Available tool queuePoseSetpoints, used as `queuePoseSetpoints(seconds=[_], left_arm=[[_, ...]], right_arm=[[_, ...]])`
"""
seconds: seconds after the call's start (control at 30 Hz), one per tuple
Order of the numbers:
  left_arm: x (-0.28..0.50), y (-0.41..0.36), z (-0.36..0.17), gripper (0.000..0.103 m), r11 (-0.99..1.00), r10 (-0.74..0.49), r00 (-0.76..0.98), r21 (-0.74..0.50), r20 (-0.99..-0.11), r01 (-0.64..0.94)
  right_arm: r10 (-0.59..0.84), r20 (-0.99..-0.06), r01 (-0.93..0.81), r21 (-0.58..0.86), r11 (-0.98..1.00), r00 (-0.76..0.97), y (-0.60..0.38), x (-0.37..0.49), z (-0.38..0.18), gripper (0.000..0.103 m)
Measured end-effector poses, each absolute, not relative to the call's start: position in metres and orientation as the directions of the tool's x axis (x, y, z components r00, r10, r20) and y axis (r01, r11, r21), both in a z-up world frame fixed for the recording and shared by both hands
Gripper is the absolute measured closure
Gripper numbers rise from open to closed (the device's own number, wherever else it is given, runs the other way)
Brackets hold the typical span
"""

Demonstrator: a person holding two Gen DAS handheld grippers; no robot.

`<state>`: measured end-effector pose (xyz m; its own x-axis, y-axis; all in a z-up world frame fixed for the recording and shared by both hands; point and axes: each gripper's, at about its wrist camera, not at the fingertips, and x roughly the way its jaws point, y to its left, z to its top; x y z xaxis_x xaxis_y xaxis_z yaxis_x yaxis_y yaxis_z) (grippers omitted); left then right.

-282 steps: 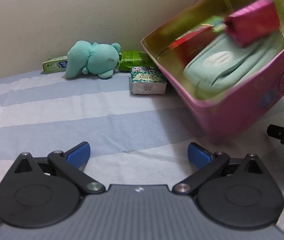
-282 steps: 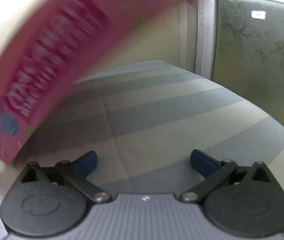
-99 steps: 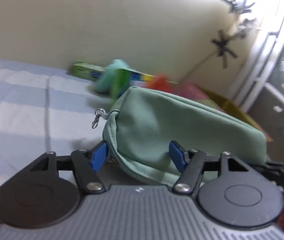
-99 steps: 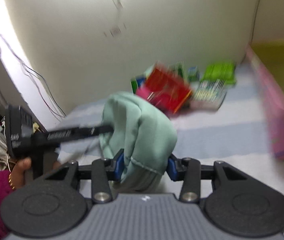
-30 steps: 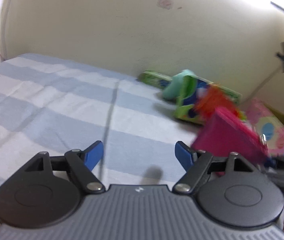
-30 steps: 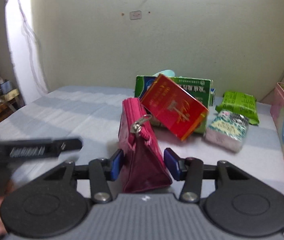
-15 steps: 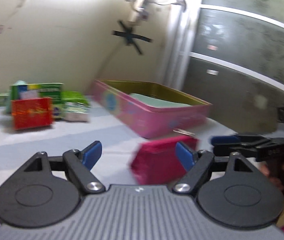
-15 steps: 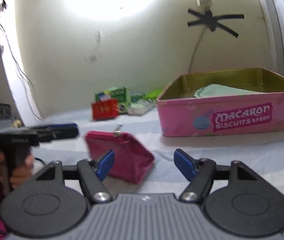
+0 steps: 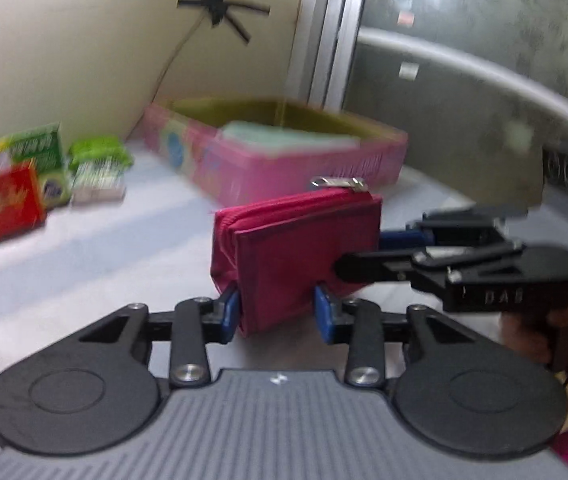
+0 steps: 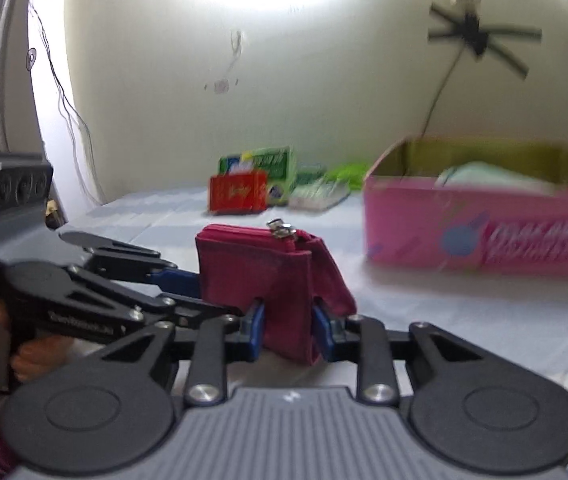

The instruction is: Organize objects

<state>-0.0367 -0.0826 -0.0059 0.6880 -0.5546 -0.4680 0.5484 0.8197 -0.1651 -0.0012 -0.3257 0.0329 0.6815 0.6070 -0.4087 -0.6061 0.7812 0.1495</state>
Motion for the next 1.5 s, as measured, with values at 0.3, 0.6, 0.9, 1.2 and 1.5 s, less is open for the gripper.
queuePoseSetpoints(seconds=[0.3,0.6,0.9,1.2,1.5], left_arm=[[0.029,-0.145,0.055,0.062,0.809,-0.562,0.747,-0.047,-0.356,0.586],[0.091,-0.183,0.03,0.048,0.89,-0.419,0.793,-0.028,-0.443,0.455],[0.061,-0.143,0.032,0.044,0.917,-0.387,0.828,-0.08,-0.406,0.39],[0.022,-0.025,-0.006,0.04,0.991,-0.133,0.853,-0.072,-0.504,0.112],[0.011,0.09,-0.023,0.034,0.965,0.237,0.79,0.042,-0.565,-0.26]], right_arm=[[0.488,-0.241,-0.486,0.074,0.871,0.839,-0.366,0.044,0.087,0.077],[0.327,-0.257,-0.312,0.096,0.945,0.91,-0.381,0.113,0.057,0.058],[0.307,-0.153,-0.264,0.251,0.931,0.939,-0.394,0.086,0.058,0.051],[0.45,-0.166,-0.408,0.236,0.882,0.877,-0.342,0.051,0.061,0.047],[0.675,-0.437,-0.596,0.323,0.735,0.594,-0.237,0.072,0.029,0.046]])
